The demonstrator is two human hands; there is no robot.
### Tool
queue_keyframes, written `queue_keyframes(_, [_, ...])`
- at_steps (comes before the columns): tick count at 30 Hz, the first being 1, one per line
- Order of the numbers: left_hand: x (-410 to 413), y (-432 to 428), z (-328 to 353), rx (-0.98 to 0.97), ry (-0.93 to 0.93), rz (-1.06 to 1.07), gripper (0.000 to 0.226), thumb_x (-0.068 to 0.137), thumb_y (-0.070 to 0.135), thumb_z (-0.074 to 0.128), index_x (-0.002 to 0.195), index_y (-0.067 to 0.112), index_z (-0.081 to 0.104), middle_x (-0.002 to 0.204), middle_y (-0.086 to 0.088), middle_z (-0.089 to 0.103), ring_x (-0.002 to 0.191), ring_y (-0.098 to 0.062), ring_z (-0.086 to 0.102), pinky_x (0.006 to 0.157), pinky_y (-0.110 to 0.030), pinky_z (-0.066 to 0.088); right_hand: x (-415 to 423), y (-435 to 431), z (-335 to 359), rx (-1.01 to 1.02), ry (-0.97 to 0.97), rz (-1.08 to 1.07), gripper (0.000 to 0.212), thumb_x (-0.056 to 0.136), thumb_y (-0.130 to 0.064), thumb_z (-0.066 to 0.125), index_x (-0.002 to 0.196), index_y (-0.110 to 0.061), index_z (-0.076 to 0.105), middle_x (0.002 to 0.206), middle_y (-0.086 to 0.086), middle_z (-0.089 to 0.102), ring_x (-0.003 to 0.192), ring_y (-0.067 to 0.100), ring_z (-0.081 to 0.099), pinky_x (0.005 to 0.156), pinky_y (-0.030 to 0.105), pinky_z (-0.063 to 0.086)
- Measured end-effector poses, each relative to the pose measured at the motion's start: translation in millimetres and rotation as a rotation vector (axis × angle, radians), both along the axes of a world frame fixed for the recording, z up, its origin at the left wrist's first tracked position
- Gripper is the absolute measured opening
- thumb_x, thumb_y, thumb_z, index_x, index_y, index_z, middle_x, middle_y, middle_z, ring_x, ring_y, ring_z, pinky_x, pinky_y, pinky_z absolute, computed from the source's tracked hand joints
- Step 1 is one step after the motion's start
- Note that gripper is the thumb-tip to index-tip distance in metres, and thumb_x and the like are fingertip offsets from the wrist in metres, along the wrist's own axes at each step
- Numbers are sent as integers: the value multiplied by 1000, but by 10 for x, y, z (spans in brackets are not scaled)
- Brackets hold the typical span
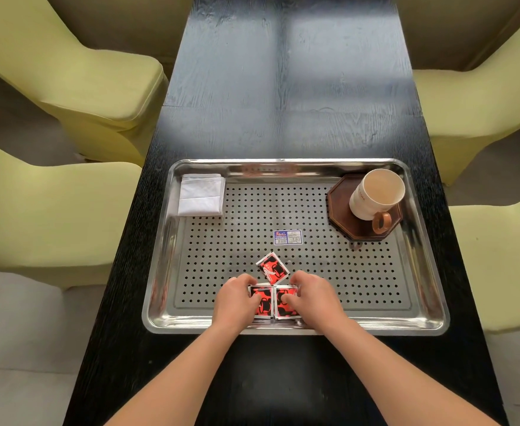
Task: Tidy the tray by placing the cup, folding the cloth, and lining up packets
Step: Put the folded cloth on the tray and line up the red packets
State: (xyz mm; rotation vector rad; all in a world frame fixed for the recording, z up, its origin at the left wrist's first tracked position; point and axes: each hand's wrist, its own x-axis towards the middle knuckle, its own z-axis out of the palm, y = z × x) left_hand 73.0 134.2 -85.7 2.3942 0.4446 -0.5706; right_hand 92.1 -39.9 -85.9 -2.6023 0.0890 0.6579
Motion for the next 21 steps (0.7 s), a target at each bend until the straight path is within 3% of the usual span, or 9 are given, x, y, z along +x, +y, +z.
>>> queue_keyframes(5, [-7, -17, 20, -19, -15, 12, 29, 91, 27, 66, 120, 27, 63, 98, 3, 59, 76, -5, 51, 56, -13, 30, 238, 67, 39, -1, -152, -23, 28, 91, -40, 67, 112, -22, 64, 103, -3, 63, 93, 18, 63, 77, 34, 53])
queue_keyframes(8, [-21, -25, 33, -28, -6, 23, 31, 91, 24, 65, 122, 26, 63, 99, 2, 60, 77, -6, 51, 63, -17, 35, 429, 245, 44, -37, -125, 50, 36, 91, -44, 65, 119, -23, 59, 114, 0, 59, 104, 22, 60, 78, 36, 51])
queue_keyframes(11, [-27, -12, 34, -60, 13, 40, 34, 89, 20, 63, 123, 24, 64, 98, 0, 63, 85, -10, 57, 73, -24, 42, 548, 403, 26, -124, -102, 144, 40, 88, -49, 66, 114, -21, 55, 113, 3, 58, 105, 25, 59, 78, 39, 51])
queue_keyframes(15, [-44, 11, 30, -106, 34, 69, 38, 87, 17, 61, 124, 23, 64, 96, -2, 64, 86, -12, 60, 75, -25, 45, 670, 373, -20, -148, -121, 196, 41, 85, -48, 71, 109, -20, 52, 108, 3, 57, 102, 27, 59, 71, 36, 47])
queue_keyframes(21, [-59, 14, 27, -113, 20, 78, 39, 87, 16, 60, 125, 23, 63, 97, 0, 61, 82, -7, 55, 65, -20, 38, 705, -34, -84, -144, -110, 162, 51, 90, -47, 65, 137, -41, 45, 114, 1, 53, 102, 23, 58, 66, 33, 47])
